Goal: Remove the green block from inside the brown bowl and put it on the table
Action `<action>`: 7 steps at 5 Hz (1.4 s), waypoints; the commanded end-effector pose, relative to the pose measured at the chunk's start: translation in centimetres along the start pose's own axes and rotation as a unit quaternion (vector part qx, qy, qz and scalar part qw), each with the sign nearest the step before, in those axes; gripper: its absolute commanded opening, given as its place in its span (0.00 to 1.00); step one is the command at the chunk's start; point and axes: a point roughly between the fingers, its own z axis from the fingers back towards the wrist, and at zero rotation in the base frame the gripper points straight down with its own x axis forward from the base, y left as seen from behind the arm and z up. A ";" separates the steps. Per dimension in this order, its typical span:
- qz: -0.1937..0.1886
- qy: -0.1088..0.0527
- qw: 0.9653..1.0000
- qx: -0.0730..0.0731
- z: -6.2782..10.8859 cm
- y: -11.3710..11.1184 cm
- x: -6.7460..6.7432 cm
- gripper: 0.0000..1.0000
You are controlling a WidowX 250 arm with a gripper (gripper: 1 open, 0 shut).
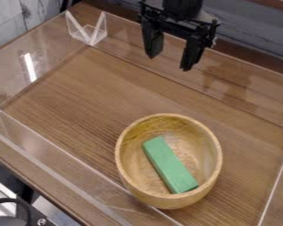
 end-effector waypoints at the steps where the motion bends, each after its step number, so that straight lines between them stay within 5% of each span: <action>1: 0.016 0.006 1.000 -0.001 -0.5 -0.6 -1.0 1.00; 3: 0.093 -0.008 0.996 -0.007 -0.8 -3.2 -4.9 1.00; 7: 0.176 -0.026 0.984 -0.019 -1.8 -6.4 -8.5 1.00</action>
